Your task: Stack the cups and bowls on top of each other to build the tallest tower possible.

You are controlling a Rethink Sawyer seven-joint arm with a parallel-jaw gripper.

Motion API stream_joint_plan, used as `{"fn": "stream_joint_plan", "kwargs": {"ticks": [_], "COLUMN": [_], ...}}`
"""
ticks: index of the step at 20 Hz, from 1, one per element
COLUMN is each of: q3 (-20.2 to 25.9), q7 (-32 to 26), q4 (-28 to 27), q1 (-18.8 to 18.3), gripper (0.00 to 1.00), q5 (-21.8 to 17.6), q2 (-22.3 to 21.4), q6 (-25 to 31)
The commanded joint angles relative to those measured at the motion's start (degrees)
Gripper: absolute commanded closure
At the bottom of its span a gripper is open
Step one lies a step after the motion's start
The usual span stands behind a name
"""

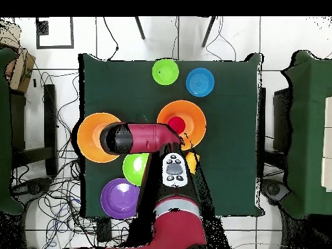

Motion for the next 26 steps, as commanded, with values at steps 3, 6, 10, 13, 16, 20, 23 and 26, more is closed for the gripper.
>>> {"fn": "stream_joint_plan", "kwargs": {"ticks": [3, 6, 10, 13, 16, 20, 23, 26], "q3": [2.74, 2.52, 2.91, 3.34, 2.86, 2.48, 3.21, 3.65], "q7": [1.57, 2.28, 1.24, 1.51, 1.97, 2.17, 1.97, 2.25], "q4": [-2.08, -2.59, -3.08, -2.23, -1.17, -1.25, -0.92, -0.9], "q1": [0.8, 1.48, 1.19, 0.73, 1.32, 2.03, 1.51, 1.3], "gripper": [0.0, 0.0, 1.0, 1.0, 1.0, 0.0, 0.0, 0.0], "q5": [-3.94, -3.47, -3.83, -3.44, -3.21, -3.11, -3.02, -2.65], "q2": [3.23, 3.59, 3.76, 3.28, 2.41, 2.01, 2.03, 2.33], "q6": [-4.67, -4.81, -5.33, -6.13, -5.4, -4.83, -5.41, -5.84]}}
